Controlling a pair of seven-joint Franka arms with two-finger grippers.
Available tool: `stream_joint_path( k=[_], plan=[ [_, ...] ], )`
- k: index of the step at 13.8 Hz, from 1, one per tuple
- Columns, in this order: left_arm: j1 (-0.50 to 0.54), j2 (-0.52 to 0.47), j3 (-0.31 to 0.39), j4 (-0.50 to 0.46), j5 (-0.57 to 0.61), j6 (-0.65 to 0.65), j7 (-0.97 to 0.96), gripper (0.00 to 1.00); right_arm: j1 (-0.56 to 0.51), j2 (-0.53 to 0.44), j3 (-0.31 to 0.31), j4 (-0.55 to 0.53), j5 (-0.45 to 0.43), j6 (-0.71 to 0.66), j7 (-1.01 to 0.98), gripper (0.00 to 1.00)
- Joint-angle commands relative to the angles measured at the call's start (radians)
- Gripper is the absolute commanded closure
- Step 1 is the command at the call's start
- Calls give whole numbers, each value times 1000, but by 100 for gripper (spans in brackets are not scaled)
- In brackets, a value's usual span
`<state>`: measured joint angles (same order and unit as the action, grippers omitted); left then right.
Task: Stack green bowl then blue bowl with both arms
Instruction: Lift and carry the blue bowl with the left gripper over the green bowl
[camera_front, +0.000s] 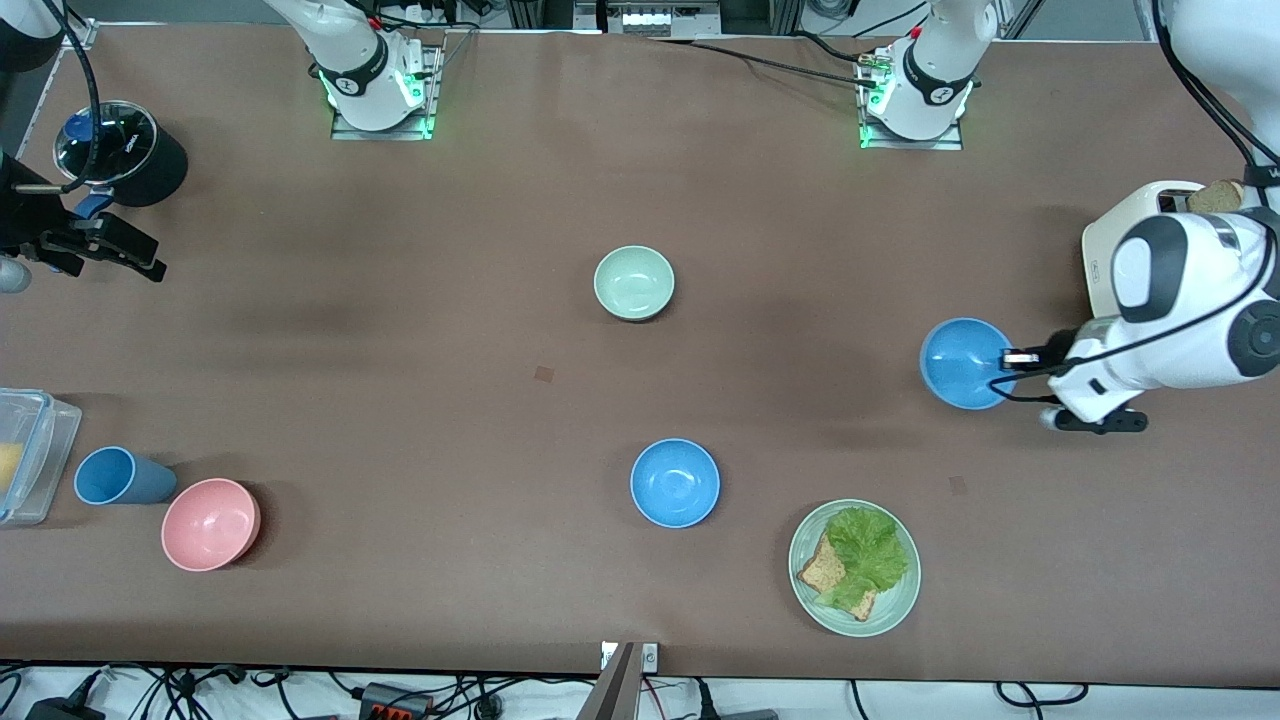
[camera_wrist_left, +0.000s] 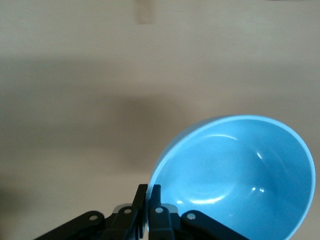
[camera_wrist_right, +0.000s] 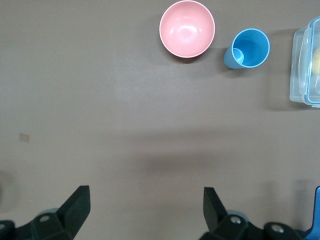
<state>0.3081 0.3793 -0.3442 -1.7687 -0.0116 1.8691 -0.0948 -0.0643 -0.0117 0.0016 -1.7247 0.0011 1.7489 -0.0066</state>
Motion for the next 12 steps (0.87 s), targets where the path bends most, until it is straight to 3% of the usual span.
stream_joint_path(
  k=[1, 3, 6, 10, 12],
  plan=[
    [12, -4, -132, 57, -33, -86, -213, 99, -11, -2, 12, 0, -3, -2, -15, 0],
    [17, -4, -231, 55, -80, -107, -362, 99, 6, -1, 9, 0, -1, 0, -13, 0],
    [8, -5, -324, 51, -125, -76, -607, 99, 9, -1, 5, 5, -4, -2, -18, 0],
    [-7, -5, -455, -7, -113, 71, -897, 99, 1, -4, 5, 5, -9, -2, -20, 0],
    [-73, -7, -467, -18, -97, 158, -1011, 99, 3, -4, 5, 5, -9, -3, -13, 0]
  ],
)
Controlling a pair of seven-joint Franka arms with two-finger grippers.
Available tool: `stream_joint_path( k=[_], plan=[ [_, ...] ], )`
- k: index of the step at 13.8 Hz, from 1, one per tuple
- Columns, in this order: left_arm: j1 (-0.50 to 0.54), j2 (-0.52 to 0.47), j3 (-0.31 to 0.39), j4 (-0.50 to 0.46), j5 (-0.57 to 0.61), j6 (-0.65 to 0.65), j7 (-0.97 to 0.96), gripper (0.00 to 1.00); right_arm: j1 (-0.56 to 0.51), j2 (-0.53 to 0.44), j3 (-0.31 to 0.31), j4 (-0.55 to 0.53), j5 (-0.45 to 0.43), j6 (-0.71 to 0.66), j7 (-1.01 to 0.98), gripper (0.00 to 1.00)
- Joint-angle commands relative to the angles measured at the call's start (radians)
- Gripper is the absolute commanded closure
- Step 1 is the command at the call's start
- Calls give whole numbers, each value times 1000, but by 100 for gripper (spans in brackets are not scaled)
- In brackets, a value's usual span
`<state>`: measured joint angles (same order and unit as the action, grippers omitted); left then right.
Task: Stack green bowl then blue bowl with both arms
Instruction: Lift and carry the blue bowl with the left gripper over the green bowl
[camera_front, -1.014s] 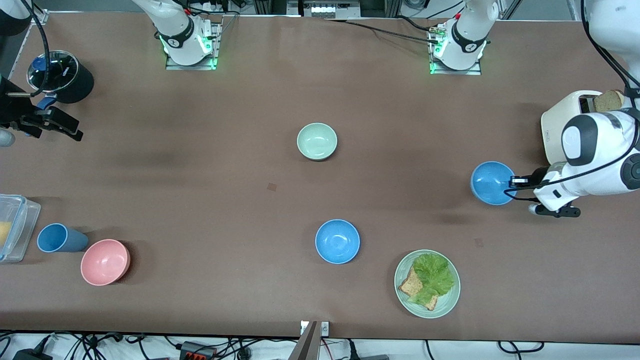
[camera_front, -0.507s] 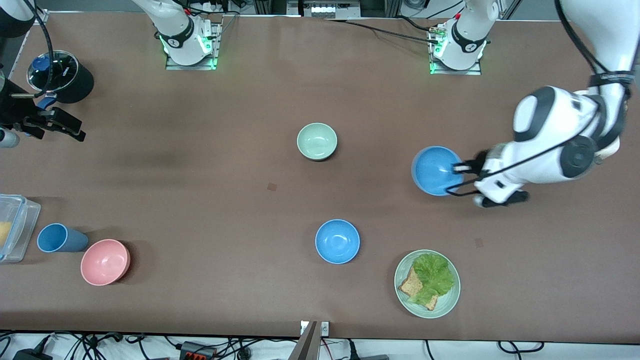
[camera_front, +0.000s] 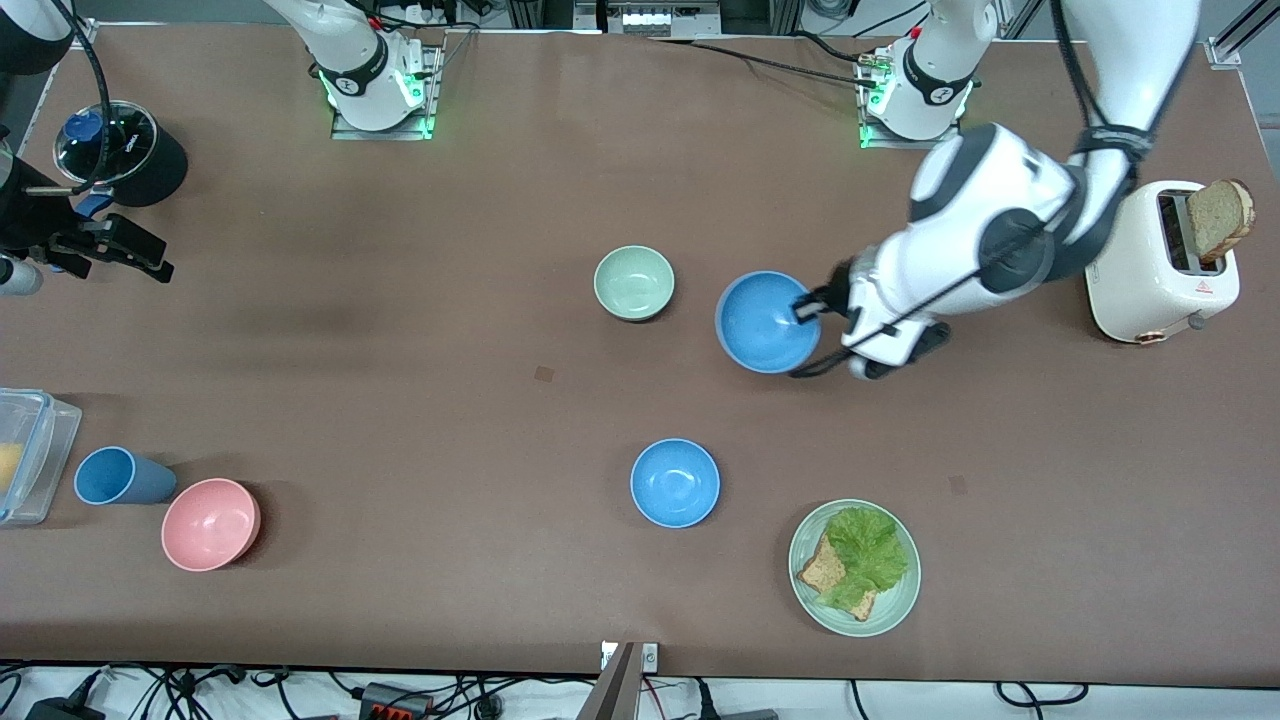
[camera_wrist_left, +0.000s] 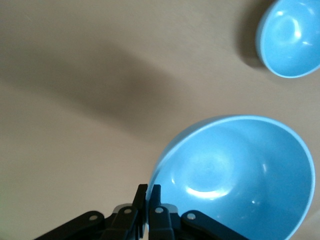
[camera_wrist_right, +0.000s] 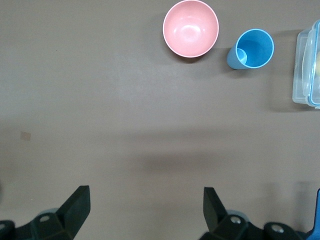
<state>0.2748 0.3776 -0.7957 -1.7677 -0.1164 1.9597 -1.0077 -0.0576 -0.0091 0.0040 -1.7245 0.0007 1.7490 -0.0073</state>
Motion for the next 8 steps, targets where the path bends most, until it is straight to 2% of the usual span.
stream_joint_path(
  k=[1, 4, 8],
  plan=[
    [-72, -3, -17, -19, 47, 111, -161, 99, -4, -3, 2, 5, -8, -3, -16, 0],
    [-147, -3, -17, -59, 98, 229, -252, 99, -4, -2, 2, 5, -7, -3, -19, 0],
    [-207, -34, -22, -97, 98, 257, -354, 99, 1, 9, 4, 5, -8, -3, -17, 0]
  ],
)
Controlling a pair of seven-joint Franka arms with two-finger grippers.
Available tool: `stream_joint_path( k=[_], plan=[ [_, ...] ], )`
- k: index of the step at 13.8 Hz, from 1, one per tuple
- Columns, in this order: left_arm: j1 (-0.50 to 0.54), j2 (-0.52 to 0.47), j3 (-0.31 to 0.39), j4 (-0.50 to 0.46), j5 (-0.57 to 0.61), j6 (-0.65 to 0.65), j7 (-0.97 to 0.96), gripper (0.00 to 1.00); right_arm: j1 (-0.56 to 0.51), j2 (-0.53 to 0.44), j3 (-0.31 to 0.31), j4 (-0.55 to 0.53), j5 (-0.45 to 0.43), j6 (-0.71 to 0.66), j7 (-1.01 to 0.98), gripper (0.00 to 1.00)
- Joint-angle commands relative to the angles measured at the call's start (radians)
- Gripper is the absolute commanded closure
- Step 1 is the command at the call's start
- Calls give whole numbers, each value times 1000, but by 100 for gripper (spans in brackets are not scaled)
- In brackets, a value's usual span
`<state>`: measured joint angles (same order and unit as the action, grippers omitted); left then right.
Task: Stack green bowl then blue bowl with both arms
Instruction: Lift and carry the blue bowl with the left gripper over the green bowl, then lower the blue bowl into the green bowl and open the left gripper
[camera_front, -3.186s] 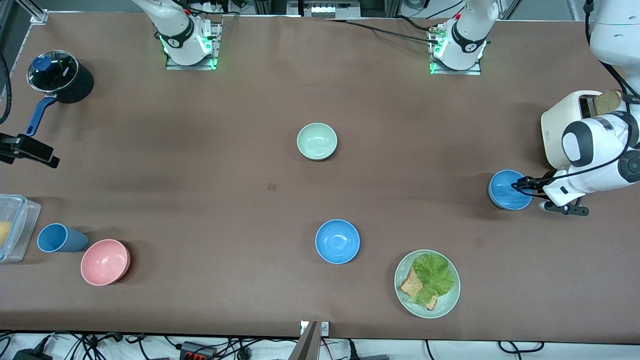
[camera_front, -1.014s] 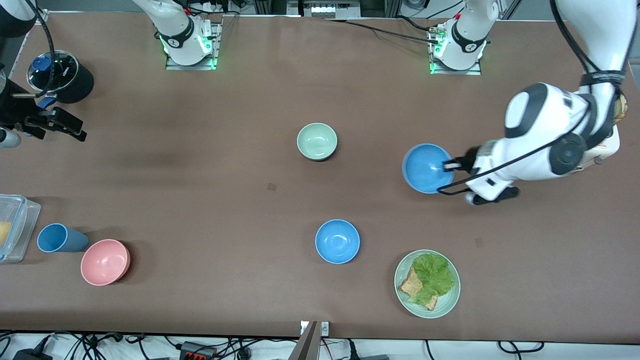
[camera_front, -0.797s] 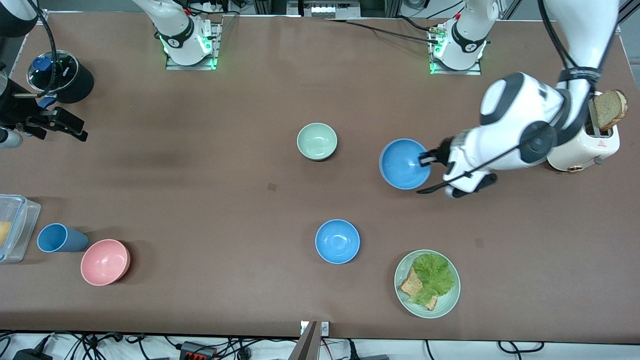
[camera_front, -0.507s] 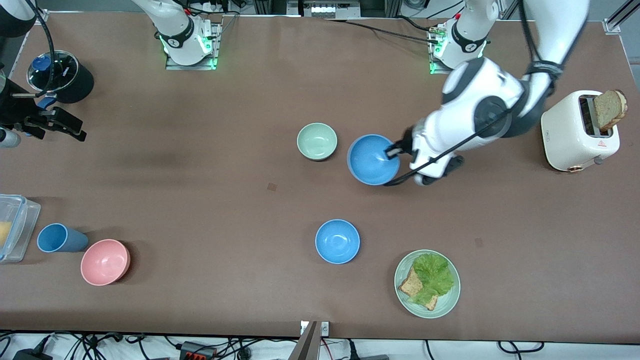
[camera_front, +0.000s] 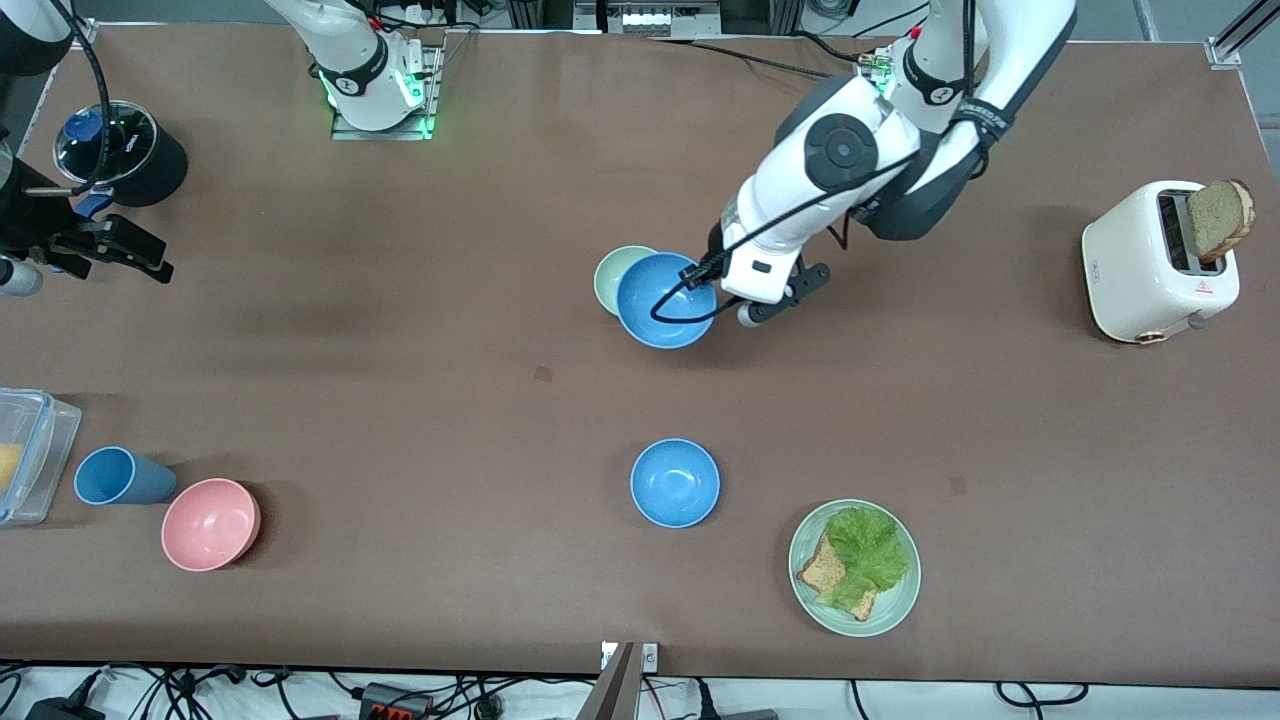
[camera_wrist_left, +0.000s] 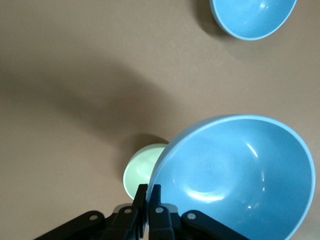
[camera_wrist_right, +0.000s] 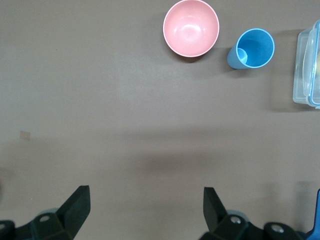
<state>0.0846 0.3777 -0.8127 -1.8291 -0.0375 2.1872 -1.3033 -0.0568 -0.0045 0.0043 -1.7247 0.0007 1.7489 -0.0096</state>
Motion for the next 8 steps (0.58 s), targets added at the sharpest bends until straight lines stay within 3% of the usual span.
stream_joint_path(
  k=[1, 4, 8],
  plan=[
    [-23, -43, -5, -76, 19, 78, -80, 100, 0, 4, 3, 5, -8, -2, -15, 0],
    [-55, -45, -5, -191, 19, 271, -148, 100, 0, 8, 3, 5, -8, -2, -12, 0],
    [-77, -33, -3, -240, 19, 305, -168, 100, 0, 8, 3, 5, -8, -2, -13, 0]
  ],
)
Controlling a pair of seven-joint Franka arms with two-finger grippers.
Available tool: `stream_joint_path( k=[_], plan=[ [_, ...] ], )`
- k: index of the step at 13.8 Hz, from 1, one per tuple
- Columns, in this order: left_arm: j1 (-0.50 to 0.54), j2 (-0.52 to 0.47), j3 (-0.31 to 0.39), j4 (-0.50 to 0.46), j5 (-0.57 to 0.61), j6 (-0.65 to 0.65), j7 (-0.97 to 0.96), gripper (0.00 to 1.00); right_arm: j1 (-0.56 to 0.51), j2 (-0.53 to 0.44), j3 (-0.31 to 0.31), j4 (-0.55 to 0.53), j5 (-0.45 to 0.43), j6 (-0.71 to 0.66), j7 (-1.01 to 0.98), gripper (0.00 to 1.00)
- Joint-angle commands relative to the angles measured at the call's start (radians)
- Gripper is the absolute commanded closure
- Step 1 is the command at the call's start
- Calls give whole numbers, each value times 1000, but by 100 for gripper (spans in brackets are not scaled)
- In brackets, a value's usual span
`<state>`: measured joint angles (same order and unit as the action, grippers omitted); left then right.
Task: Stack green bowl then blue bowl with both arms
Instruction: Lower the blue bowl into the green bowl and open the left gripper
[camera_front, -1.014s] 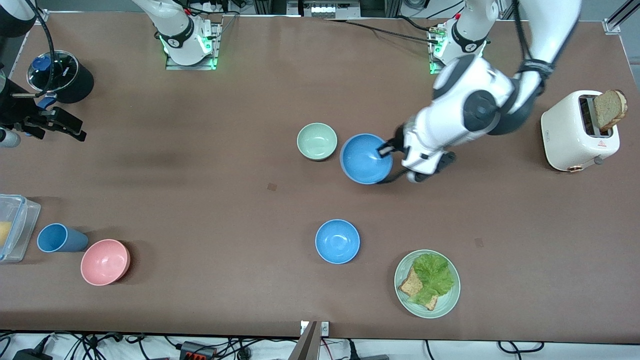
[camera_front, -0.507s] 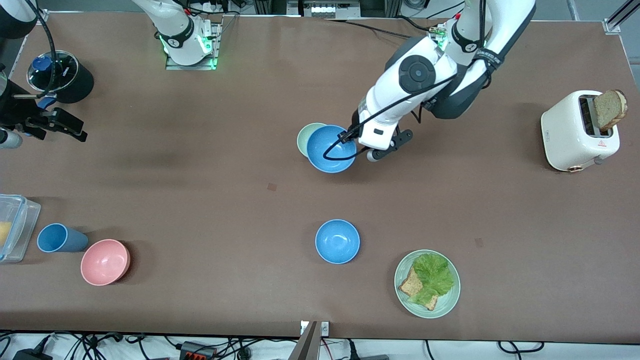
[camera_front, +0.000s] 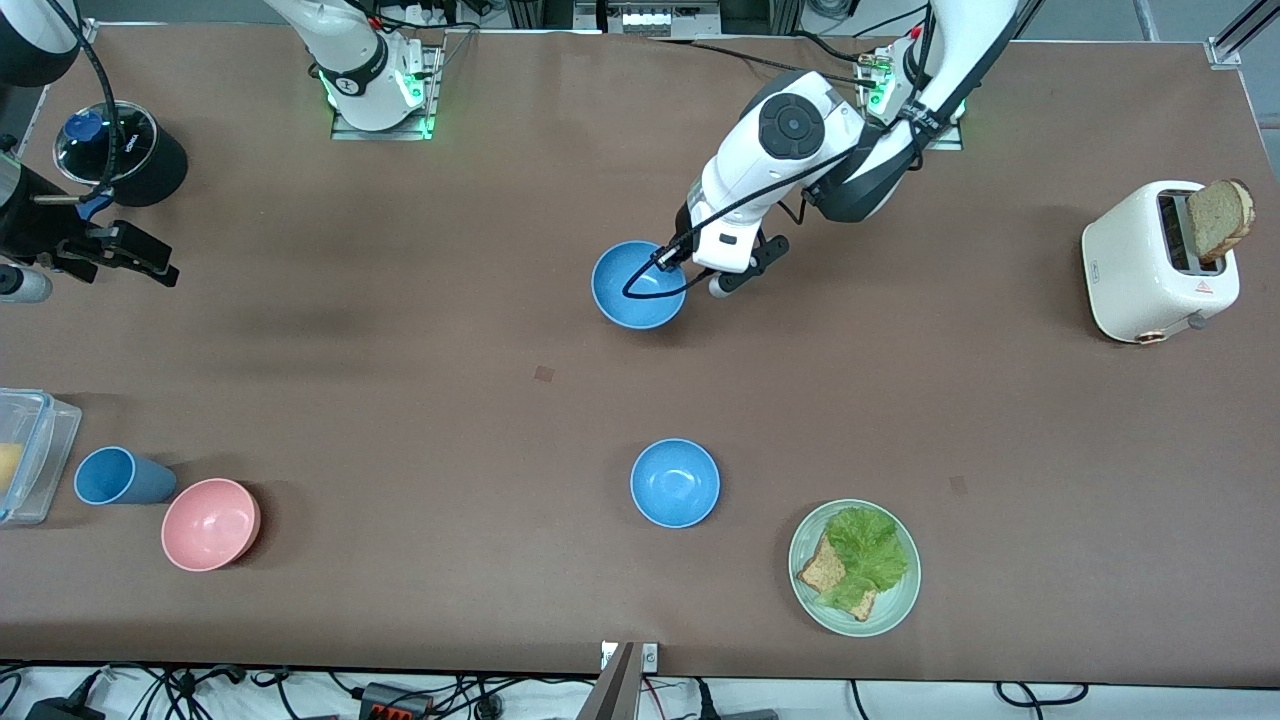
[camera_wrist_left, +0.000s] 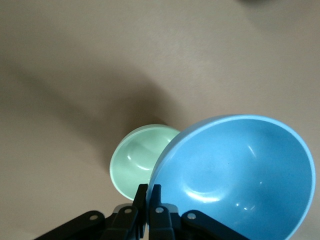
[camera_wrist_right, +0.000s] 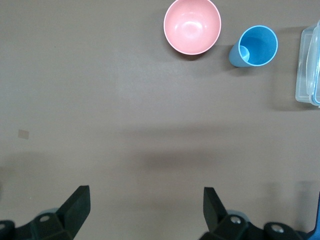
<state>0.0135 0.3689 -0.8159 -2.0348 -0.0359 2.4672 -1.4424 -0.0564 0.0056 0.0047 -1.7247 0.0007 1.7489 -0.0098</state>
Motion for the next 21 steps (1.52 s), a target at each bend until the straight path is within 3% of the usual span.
stream_joint_path(
  k=[1, 7, 21],
  plan=[
    [-7, -22, 0, -63, 18, 65, -29, 100, 0, -2, 3, 5, -8, -2, -12, 0],
    [-78, 4, 12, -100, 18, 131, -59, 100, 0, -2, 3, 5, -8, -2, -13, 0],
    [-96, 97, 69, -114, 151, 208, -92, 100, 1, -2, 5, 5, -8, -2, -12, 0]
  ],
)
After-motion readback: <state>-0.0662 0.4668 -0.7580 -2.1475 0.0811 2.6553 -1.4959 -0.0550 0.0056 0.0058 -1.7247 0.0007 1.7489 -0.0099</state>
